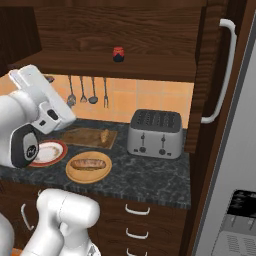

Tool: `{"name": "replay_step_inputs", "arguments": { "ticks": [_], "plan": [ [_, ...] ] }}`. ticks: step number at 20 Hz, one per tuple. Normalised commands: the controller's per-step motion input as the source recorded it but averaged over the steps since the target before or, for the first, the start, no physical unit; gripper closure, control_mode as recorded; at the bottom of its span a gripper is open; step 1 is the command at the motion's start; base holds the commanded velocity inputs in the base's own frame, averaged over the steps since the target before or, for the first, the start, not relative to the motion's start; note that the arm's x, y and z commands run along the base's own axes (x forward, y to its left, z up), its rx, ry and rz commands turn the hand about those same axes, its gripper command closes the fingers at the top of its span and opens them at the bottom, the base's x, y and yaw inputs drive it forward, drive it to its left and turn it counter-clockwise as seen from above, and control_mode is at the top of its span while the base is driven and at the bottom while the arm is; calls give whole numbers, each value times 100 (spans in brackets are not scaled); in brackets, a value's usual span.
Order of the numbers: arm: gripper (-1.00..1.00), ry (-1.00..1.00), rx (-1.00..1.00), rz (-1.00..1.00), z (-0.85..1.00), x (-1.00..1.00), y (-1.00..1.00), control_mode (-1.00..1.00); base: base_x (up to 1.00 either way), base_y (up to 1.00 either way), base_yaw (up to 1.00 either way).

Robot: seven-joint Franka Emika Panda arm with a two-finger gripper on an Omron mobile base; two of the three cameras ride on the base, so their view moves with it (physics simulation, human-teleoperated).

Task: From the different types of pastries on the counter, select a croissant and place it on the cutting board. Then retrieve a jar of jam from the cabinet and place it alongside the croissant on the cutting board.

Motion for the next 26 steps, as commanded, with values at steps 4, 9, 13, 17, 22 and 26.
{"name": "replay_step_inputs", "arguments": {
  "ticks": [4,9,13,17,22,26],
  "plan": [
    [-100,-4,0,-12,81,-77,0,-100,0,0,0],
    [-100,-2,-2,-5,81,-42,1,-100,0,0,0],
    [-100,3,-3,0,64,-1,0,-100,0,0,0],
    [-100,28,-1,1,38,18,0,-100,0,0,0],
    [-100,40,-4,6,50,30,0,-100,0,0,0],
    [-100,36,-11,14,10,42,0,-100,0,0,0]
  ]
}}
